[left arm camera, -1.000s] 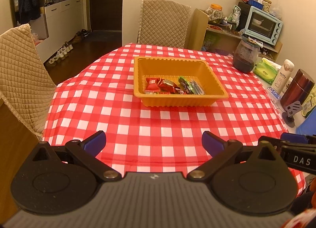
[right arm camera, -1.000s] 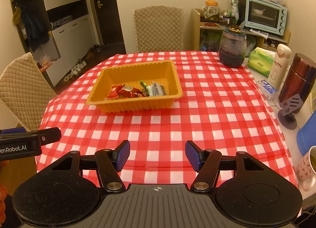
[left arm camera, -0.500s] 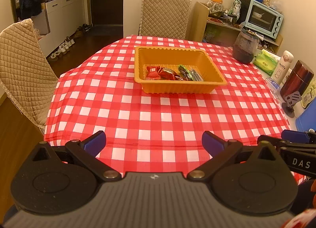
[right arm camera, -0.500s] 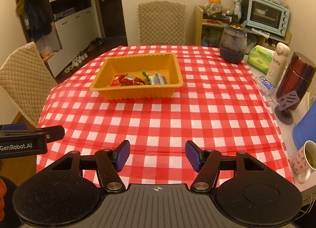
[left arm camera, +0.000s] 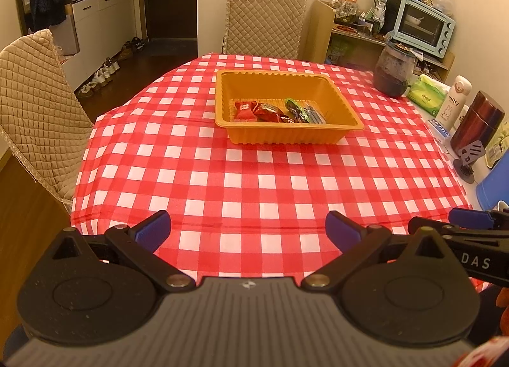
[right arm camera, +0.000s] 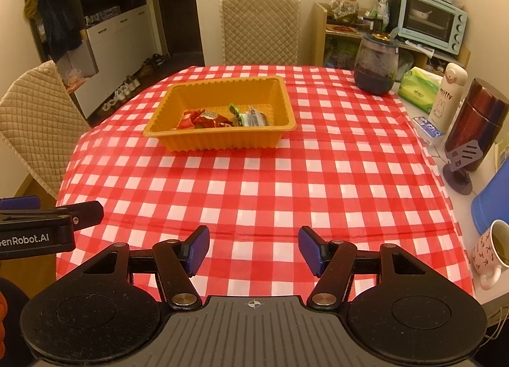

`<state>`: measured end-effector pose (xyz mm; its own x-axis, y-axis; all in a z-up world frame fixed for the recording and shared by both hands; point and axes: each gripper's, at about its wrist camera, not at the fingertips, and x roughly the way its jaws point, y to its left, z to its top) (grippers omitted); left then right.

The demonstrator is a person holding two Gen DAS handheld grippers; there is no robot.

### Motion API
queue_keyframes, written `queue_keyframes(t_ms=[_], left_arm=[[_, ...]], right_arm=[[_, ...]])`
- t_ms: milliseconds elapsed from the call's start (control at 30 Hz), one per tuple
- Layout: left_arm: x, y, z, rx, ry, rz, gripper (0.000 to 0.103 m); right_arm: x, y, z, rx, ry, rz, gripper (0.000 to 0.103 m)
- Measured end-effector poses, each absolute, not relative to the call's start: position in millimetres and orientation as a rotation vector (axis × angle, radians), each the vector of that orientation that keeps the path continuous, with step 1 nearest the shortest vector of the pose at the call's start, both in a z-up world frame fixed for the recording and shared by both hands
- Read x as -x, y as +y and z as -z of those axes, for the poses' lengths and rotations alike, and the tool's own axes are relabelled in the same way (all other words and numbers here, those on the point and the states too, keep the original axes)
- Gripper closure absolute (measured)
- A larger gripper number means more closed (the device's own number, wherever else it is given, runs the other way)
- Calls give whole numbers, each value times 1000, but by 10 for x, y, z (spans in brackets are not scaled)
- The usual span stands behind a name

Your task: Organize snacks

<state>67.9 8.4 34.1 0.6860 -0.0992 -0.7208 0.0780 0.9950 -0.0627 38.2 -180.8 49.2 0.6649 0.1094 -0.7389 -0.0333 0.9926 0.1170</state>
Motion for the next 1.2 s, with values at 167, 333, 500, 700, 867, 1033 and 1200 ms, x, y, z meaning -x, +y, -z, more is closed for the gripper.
queue_keyframes(t_ms=[167, 333, 500, 700, 867, 1033, 1200], left_arm=[[-653, 64, -312, 21, 819, 102, 0], [-640, 46, -283, 18, 829, 105, 0], [-633, 43, -255, 16, 840, 105, 0], [-627, 37, -238, 13, 844, 104, 0], [-623, 38, -235, 11, 844, 103, 0], [-622, 34, -226, 8, 845, 103, 0], [-621, 27, -220, 8, 845, 104, 0]], right_arm=[[-369, -1807, -463, -96, 846, -75, 41], [-370, -1809, -453, -101, 847, -72, 41], [-372, -1808, -445, -105, 847, -71, 41], [-370, -1815, -437, -108, 848, -68, 41], [-365, -1812, -433, -112, 846, -67, 41], [-365, -1815, -432, -114, 847, -68, 41], [-361, -1826, -422, -116, 847, -64, 41]])
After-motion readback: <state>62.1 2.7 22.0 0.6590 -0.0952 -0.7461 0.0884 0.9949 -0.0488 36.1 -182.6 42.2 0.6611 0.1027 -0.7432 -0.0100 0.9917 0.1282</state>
